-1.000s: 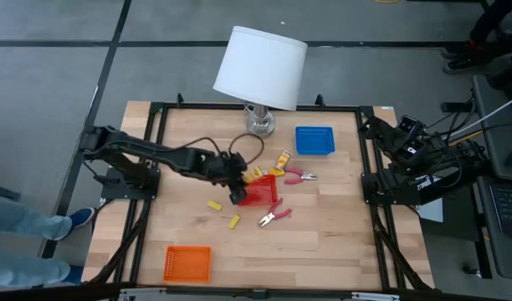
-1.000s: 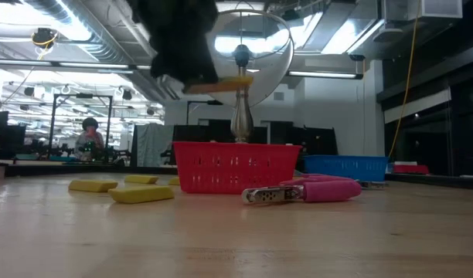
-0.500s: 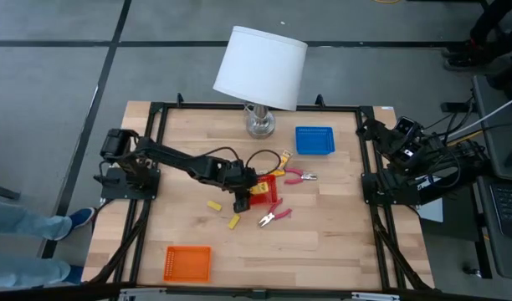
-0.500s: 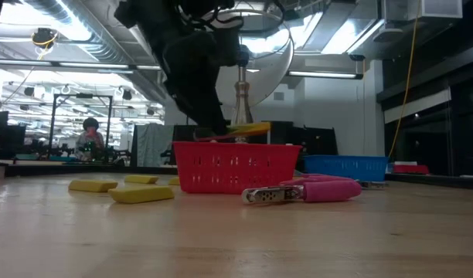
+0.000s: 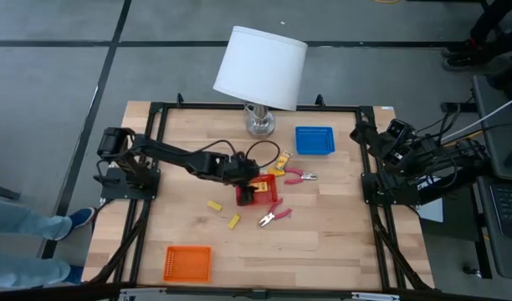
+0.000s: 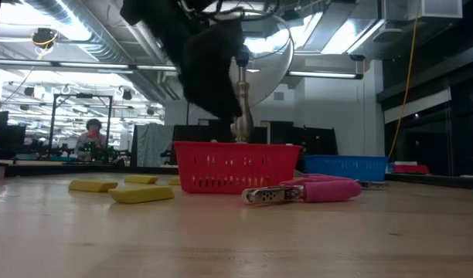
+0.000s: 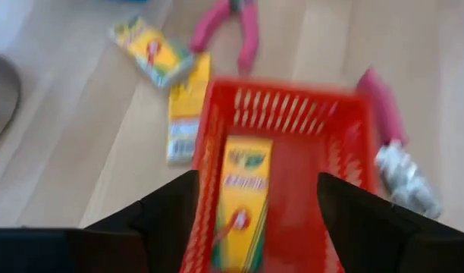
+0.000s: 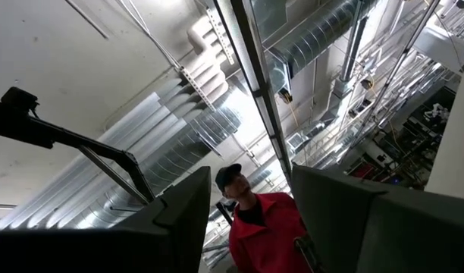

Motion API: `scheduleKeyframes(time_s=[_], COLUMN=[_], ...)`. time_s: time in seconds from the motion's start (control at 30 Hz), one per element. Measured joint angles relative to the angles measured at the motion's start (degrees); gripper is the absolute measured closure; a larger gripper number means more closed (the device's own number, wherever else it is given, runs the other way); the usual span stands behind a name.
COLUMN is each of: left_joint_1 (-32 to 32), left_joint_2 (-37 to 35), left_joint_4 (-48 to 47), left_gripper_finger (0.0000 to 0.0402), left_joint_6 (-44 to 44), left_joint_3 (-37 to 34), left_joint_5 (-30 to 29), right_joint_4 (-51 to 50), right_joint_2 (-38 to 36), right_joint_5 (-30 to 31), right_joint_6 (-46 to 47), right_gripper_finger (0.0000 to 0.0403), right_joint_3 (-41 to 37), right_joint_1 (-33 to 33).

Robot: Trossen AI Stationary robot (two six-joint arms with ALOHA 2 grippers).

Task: Pick & Place School Supplies
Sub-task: Put the yellow crayon box into the red bin

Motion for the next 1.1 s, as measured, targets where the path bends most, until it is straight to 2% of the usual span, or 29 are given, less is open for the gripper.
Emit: scheduleKeyframes(time_s=[0.1, 0.27, 0.43, 0.6, 0.8, 0.93, 1.1], left_joint_1=[0.4, 2.8, 3.9, 3.8, 3.4, 4.0, 4.9], left_joint_2=[-0.3, 1.3, 4.9, 10.8, 19.2, 23.8, 26.4], left_joint_4=[5.8, 5.4, 5.7, 1.7, -7.9, -14.2, -14.7], left_gripper_finger=[0.0135, 0.0148, 0.0158, 0.0150, 0.0133, 0.0130, 0.0130], left_joint_6=[-1.3, -8.6, -10.5, -11.9, -14.6, -19.0, -24.4], left_joint_3=[0.1, 2.3, 7.2, 15.1, 25.6, 30.7, 33.2], left_joint_5=[-0.4, -4.3, -8.3, -10.5, -15.9, -15.6, -11.9], right_joint_4=[0.0, 0.0, 0.1, 0.2, 0.2, 0.1, 0.2], right_joint_2=[0.0, 0.0, 0.0, 0.0, 0.0, 0.0, 0.0], right_joint_5=[0.2, 0.3, 1.0, 1.2, 1.3, 1.0, 0.1], right_joint_6=[0.0, 0.0, 0.0, -0.5, -0.3, -0.2, 0.6], right_gripper_finger=[0.0213, 0.0213, 0.0213, 0.0213, 0.0213, 0.0213, 0.0213], right_joint_3=[0.0, 0.0, 0.0, 0.0, 0.0, 0.0, 0.0], right_joint_1=[0.0, 0.0, 0.0, 0.0, 0.0, 0.0, 0.0])
